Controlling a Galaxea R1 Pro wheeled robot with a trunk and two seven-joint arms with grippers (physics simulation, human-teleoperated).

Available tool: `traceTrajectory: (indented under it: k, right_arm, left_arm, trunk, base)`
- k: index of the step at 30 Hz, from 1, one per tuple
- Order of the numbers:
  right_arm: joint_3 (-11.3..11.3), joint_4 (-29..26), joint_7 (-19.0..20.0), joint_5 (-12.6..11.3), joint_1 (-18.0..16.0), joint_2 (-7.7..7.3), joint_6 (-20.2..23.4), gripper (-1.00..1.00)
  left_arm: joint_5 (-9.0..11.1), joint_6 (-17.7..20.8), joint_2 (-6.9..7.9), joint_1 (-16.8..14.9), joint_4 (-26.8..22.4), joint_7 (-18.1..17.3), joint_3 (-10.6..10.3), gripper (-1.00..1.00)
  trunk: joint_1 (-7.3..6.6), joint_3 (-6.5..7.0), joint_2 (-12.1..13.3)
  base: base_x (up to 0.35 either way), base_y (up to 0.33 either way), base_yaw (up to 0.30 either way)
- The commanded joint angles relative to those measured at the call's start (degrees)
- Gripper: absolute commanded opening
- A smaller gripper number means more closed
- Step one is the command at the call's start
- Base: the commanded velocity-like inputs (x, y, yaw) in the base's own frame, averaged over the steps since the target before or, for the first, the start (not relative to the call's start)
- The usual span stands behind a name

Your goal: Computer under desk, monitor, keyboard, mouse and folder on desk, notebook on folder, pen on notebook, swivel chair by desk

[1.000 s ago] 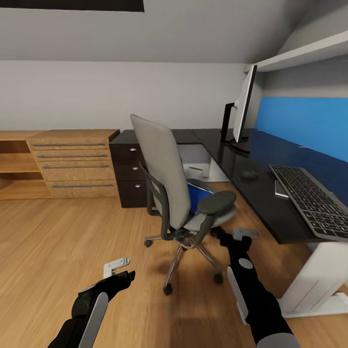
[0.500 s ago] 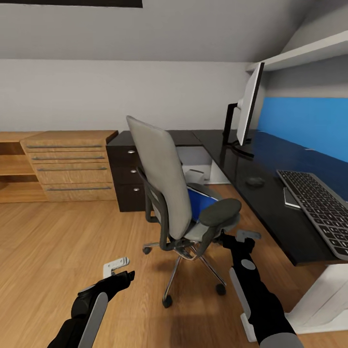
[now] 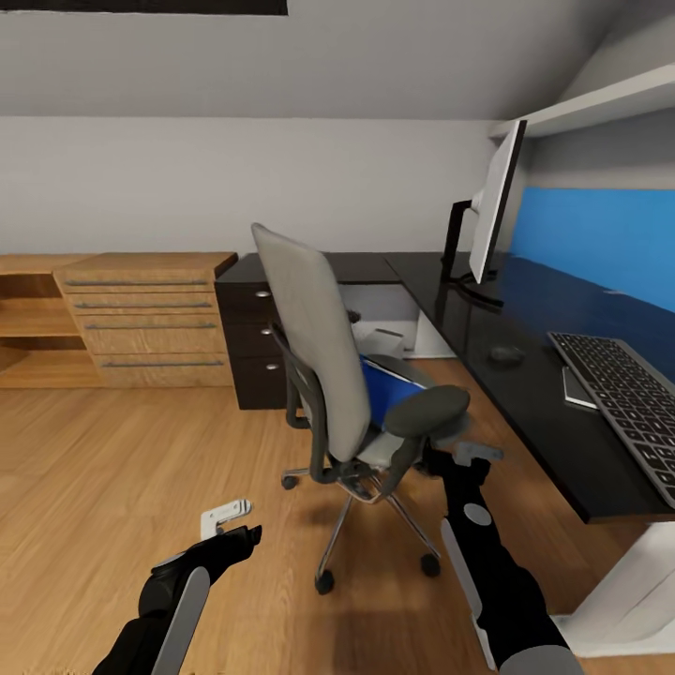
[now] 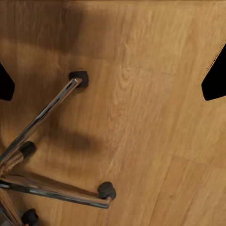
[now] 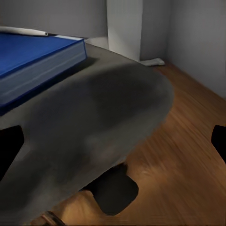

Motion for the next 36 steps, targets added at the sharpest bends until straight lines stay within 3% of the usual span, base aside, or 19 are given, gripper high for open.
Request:
traceTrajectory:
  k: [1, 6, 7, 11, 27, 36]
  right_arm:
    - [0.12, -0.11, -0.30, -0.10, 0.00, -0.01, 0.38, 1.00]
    - [0.24, -0.03, -0.30, -0.10, 0.01, 0.00, 0.33, 1.00]
    - [1.39, -0.02, -0.32, -0.10, 0.01, 0.00, 0.32, 1.00]
    - [2.37, -0.01, -0.31, -0.10, 0.02, 0.00, 0.32, 1.00]
    - [2.41, -0.01, -0.31, -0.10, 0.02, 0.00, 0.32, 1.00]
    - [2.35, -0.10, -0.30, -0.10, 0.02, -0.05, 0.32, 1.00]
  left_arm:
    - [0.59, 0.18, -0.02, -0.04, -0.04, 0.49, -0.02, 1.00]
    - [0.59, -1.17, -0.03, -0.04, 0.01, 0.49, 0.04, 1.00]
    - [0.54, -2.12, -0.04, -0.04, 0.85, 0.43, -0.01, 1.00]
    - [0.51, -2.36, -0.04, -0.04, 1.27, 0.24, -0.02, 1.00]
    - [0.38, -2.45, -0.07, -0.04, 1.29, 0.22, -0.03, 1.00]
    - [0.53, -2.64, -0.07, -0.04, 1.29, 0.22, -0.03, 1.00]
  trunk:
    - [-0.01, -0.06, -0.02]
    - [-0.01, -0.06, -0.02]
    - [-0.01, -0.06, -0.02]
    - [-0.01, -0.06, -0.02]
    - [-0.01, -0.06, -0.02]
    - [-0.01, -0.06, -0.02]
  base:
    - [0.000, 0.000, 0.264]
    - [0.000, 0.000, 0.271]
    - [-0.005, 0.005, 0.273]
    - [-0.066, 0.153, 0.273]
    - [-0.029, 0.311, 0.273]
    - [0.009, 0.042, 0.121]
